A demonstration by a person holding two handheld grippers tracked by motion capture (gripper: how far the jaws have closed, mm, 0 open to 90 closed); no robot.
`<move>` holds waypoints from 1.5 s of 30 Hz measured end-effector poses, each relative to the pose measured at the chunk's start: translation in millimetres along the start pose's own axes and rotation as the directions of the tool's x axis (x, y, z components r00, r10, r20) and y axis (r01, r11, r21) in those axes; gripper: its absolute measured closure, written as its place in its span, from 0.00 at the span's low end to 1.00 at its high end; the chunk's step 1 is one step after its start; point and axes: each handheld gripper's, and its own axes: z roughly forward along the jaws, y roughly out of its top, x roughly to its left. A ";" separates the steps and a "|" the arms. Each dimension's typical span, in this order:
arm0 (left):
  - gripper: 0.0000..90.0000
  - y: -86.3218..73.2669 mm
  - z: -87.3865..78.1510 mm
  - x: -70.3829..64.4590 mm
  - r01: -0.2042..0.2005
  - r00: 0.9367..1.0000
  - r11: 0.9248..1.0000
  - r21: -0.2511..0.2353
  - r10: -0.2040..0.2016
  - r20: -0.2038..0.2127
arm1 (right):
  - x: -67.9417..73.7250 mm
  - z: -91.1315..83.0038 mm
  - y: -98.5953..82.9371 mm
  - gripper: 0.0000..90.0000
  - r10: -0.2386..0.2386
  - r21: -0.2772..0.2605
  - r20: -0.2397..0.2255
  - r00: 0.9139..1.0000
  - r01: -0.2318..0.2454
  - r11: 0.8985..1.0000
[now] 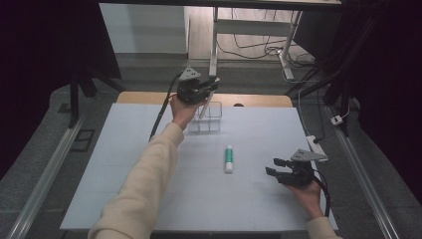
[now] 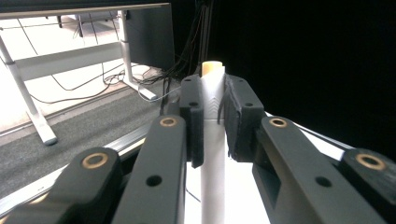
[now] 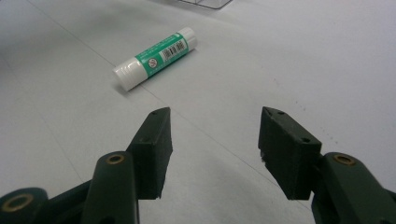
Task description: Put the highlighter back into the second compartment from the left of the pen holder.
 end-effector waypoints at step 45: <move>0.87 -6.5 38.3 41.8 0.040 0.998 0.999 0.034 -0.038 -0.057 | -3.0 1.8 -2.0 0.49 0.005 0.015 0.009 1.000 -0.005 1.000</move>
